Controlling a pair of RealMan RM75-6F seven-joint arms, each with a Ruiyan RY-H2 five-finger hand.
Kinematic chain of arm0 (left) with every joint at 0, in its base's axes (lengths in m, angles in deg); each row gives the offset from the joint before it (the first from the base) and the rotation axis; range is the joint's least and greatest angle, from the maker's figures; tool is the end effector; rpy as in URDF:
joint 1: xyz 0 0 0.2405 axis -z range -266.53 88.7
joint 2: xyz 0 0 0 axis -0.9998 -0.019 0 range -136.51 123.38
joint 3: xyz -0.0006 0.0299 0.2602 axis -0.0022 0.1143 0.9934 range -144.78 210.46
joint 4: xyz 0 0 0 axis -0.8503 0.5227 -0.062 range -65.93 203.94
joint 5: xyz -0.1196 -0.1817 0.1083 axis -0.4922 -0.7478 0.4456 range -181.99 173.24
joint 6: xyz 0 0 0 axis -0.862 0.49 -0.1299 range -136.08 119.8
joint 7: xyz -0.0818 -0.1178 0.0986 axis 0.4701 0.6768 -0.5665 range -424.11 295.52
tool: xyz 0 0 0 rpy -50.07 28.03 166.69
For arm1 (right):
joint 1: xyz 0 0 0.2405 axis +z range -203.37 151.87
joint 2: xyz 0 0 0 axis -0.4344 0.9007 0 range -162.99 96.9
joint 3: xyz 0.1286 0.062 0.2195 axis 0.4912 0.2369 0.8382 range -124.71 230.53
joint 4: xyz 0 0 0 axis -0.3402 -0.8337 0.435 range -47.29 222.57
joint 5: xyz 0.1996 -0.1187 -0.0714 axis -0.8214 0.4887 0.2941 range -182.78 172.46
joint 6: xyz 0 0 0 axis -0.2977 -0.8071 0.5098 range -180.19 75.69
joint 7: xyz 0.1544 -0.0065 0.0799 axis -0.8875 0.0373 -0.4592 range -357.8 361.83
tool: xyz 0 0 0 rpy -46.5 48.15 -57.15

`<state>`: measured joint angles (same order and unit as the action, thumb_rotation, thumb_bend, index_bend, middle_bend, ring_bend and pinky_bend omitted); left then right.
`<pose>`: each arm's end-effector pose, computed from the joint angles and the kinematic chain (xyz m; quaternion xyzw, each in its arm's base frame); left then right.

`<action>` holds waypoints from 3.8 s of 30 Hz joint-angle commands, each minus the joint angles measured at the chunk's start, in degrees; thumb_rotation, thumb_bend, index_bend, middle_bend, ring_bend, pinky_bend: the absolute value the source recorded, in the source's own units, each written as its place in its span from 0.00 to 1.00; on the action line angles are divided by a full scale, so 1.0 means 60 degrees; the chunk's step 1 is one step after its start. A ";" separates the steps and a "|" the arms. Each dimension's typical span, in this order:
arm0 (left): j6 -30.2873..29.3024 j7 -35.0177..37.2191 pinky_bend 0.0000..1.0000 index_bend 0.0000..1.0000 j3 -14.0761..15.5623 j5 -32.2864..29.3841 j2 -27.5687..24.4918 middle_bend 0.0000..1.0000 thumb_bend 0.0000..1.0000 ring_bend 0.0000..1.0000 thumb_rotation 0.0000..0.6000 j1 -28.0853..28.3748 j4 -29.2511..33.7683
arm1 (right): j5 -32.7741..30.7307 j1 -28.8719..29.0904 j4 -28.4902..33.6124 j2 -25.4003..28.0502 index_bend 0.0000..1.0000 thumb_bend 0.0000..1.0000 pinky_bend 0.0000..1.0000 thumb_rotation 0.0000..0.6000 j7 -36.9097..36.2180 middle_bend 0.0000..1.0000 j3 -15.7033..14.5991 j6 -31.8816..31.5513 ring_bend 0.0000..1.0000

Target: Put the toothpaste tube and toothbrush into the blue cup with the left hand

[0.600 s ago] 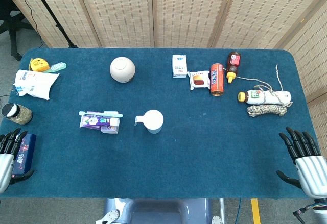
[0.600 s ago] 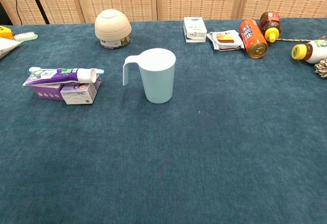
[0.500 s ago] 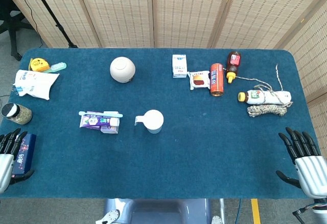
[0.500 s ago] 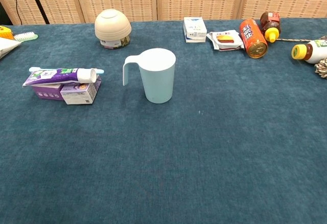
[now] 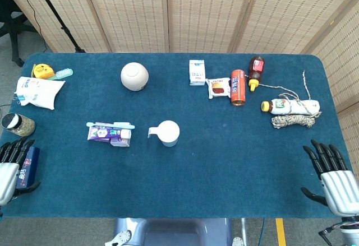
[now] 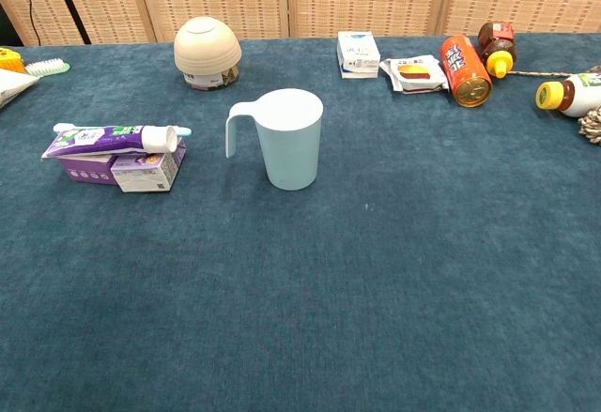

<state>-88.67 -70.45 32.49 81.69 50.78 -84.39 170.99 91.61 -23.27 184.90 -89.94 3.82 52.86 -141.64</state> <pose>-0.3122 0.1981 0.1327 -0.6311 -0.4052 -0.3345 0.5707 -0.2999 -0.1857 0.1541 0.6486 -0.3319 0.3967 0.5584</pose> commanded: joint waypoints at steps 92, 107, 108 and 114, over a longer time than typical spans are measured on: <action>0.2343 -0.5401 0.53 0.60 -0.1603 -0.6404 0.4133 0.54 0.32 0.48 1.00 0.6129 -0.1055 | -0.0687 0.0126 -0.0124 0.0020 0.00 0.00 0.00 1.00 -0.0873 0.00 0.0236 0.0258 0.00; 0.1711 -0.5194 0.53 0.60 -0.1985 -0.6058 0.2484 0.54 0.32 0.48 1.00 0.5899 0.1239 | -0.0747 0.0142 -0.0088 0.0032 0.00 0.00 0.00 1.00 -0.0919 0.00 0.0247 0.0313 0.00; 0.1679 -0.5184 0.53 0.60 -0.2003 -0.6041 0.2343 0.54 0.32 0.48 1.00 0.5876 0.1425 | -0.0741 0.0140 -0.0085 0.0035 0.00 0.00 0.00 1.00 -0.0926 0.00 0.0246 0.0308 0.00; 0.1594 -0.4327 0.53 0.61 -0.2284 -0.5332 0.1859 0.55 0.32 0.49 1.00 0.5755 0.2229 | -0.0715 0.0139 -0.0062 0.0037 0.00 0.00 0.00 1.00 -0.0926 0.00 0.0234 0.0307 0.00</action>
<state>-78.88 -98.65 19.59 47.79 62.96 -49.43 182.89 87.32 -22.44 184.53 -89.72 -1.74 54.26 -139.80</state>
